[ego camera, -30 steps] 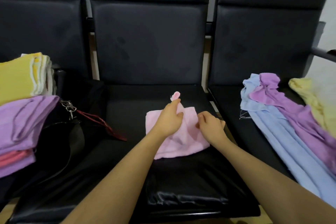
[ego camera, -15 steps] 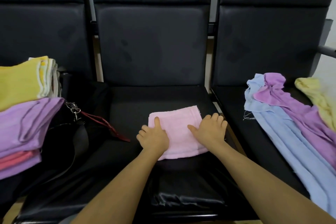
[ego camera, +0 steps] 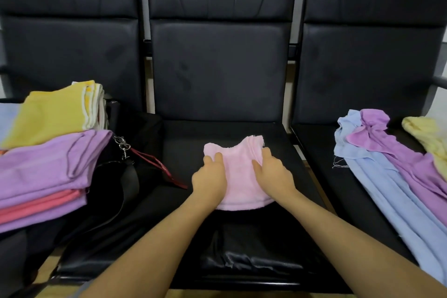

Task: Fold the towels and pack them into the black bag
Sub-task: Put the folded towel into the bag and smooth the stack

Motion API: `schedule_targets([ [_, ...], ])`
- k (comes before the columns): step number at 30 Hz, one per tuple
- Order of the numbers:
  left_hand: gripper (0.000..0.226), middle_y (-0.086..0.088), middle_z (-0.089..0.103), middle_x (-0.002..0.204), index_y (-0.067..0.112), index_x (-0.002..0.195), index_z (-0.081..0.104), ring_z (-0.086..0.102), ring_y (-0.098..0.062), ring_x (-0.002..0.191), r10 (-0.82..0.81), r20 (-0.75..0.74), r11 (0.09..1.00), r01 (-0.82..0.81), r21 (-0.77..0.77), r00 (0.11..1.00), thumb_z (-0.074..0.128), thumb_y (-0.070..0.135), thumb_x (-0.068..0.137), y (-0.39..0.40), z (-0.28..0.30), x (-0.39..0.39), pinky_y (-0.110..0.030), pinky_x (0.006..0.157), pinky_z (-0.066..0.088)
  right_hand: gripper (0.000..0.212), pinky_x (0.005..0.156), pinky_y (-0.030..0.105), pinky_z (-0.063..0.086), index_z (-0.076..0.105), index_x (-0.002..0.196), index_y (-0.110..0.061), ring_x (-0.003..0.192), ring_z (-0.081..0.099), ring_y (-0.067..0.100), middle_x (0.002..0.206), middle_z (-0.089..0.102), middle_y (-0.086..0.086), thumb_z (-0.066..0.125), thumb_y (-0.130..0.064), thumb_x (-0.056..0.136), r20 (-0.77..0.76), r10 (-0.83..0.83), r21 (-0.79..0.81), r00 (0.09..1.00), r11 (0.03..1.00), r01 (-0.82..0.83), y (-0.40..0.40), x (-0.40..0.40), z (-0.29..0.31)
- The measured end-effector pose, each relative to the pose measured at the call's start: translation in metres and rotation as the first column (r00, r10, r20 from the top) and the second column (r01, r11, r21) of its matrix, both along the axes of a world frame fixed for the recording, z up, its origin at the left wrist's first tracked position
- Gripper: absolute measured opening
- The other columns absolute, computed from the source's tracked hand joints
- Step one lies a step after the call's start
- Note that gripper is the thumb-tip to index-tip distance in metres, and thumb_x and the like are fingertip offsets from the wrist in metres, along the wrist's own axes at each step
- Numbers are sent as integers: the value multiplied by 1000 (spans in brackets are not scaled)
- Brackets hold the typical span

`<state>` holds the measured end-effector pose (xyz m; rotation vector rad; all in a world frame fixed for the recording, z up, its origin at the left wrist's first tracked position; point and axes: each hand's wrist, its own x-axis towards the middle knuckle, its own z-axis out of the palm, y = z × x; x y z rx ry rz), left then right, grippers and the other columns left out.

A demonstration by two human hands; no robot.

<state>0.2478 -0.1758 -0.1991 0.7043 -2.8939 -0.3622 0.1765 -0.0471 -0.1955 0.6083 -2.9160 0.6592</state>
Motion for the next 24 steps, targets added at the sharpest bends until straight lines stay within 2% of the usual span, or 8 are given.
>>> schedule_targets([
  [5,30,-10,42,120,11,128,34,53,-25,78,15,-69,993,-23,-116,997,36,14,98,-20,36,21,-33,63,36,27,64,32,41,41,113,-10,70,51,15,79,49,-3,38,-34,101,-58,53,-110,997,992,-60,-16,17,31],
  [9,31,-10,44,118,10,128,34,53,-26,76,21,-141,975,-52,-217,990,37,12,98,-45,62,39,-34,60,35,32,63,32,37,37,125,-11,69,50,16,80,50,-3,36,-33,101,-95,107,-213,990,969,-125,-42,33,61],
  [13,31,-9,44,118,11,129,35,58,-29,85,33,-202,936,-102,-338,979,38,11,98,-81,92,57,-34,56,31,39,73,40,50,34,134,-13,78,57,19,84,51,-4,36,-34,101,-111,145,-307,983,936,-172,-79,49,92],
  [17,36,-9,44,120,11,131,34,59,-30,90,60,-240,901,-156,-405,969,39,6,95,-126,117,79,-35,58,36,43,76,40,48,28,139,-14,88,58,25,101,59,5,35,-33,101,-123,213,-341,969,908,-243,-123,68,119],
  [22,38,-10,43,124,11,132,35,60,-33,90,123,-275,879,-233,-416,954,36,4,95,-192,127,101,-34,50,26,52,82,41,43,14,148,-17,102,57,30,120,57,11,34,-32,102,-139,309,-344,941,876,-338,-190,86,136],
  [24,37,-11,44,122,10,132,36,59,-34,88,146,-283,882,-254,-396,948,37,4,95,-221,125,107,-35,52,28,54,86,42,42,11,150,-18,107,55,31,125,56,11,33,-32,102,-131,336,-342,933,868,-361,-221,90,138],
])
